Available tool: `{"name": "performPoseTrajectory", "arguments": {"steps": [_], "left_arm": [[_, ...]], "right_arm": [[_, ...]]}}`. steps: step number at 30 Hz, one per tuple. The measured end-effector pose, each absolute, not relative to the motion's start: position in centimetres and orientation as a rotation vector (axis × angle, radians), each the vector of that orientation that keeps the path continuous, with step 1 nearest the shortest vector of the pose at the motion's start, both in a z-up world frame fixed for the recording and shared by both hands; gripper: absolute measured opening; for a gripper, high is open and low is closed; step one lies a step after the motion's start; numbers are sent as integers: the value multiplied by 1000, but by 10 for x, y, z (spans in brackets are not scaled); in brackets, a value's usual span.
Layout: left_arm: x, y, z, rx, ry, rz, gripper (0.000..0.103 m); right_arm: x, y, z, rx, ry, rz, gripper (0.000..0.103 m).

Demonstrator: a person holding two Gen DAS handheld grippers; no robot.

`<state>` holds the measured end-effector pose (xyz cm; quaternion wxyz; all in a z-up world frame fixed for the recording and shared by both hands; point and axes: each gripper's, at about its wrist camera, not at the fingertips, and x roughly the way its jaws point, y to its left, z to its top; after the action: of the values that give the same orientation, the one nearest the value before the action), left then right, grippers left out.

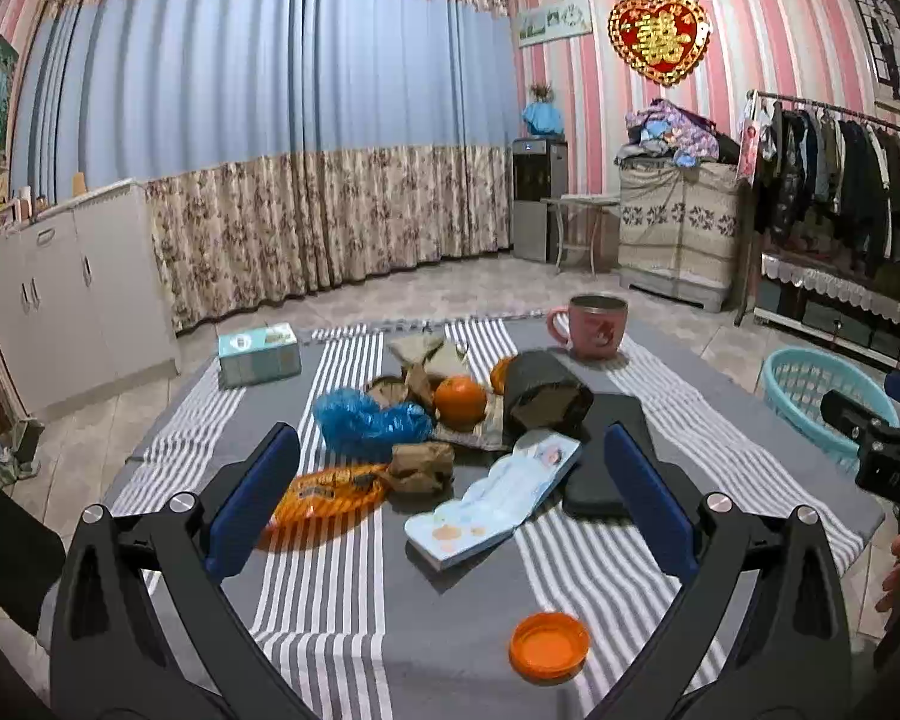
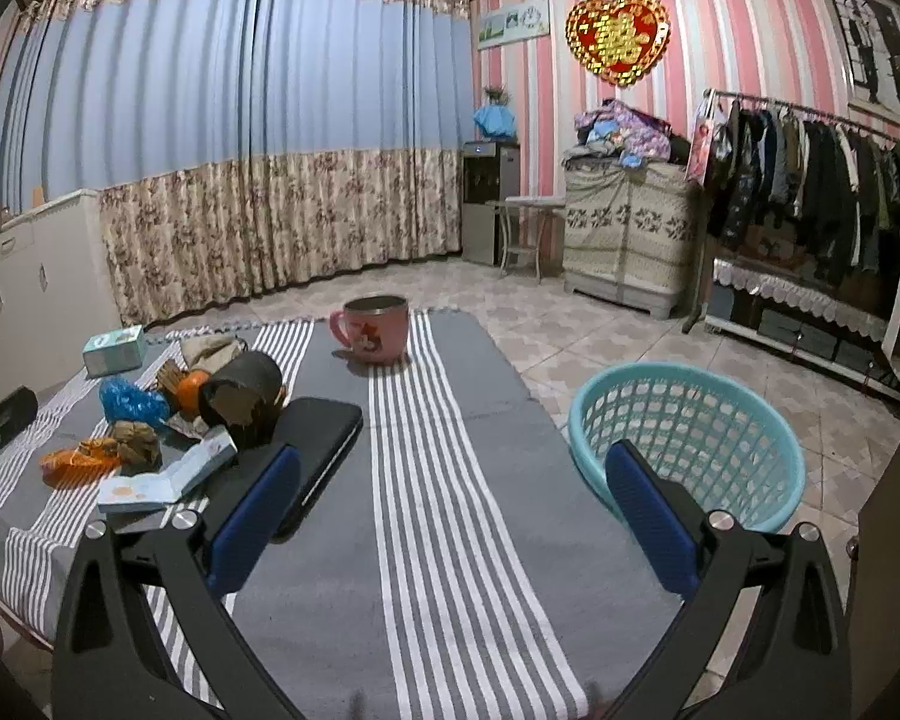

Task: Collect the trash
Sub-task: 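Grasp the orange bottle cap with the left gripper while the right gripper grasps the black sleeve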

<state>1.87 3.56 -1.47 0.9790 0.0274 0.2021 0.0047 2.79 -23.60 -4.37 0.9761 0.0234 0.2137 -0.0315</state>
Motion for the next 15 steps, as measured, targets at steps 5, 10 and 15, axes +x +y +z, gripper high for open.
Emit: {"name": "performPoseTrajectory", "arguments": {"steps": [5, 10, 15], "left_arm": [[22, 30, -45, 56, 474, -8, 98], [23, 16, -86, 85, 551, -27, 98], [28, 15, -108, 85, 596, -42, 97]], "right_arm": [[29, -237, -48, 15, 450, -120, 99], [26, -233, -47, -75, 423, -221, 99], [27, -244, -49, -24, 434, -227, 99]]}}
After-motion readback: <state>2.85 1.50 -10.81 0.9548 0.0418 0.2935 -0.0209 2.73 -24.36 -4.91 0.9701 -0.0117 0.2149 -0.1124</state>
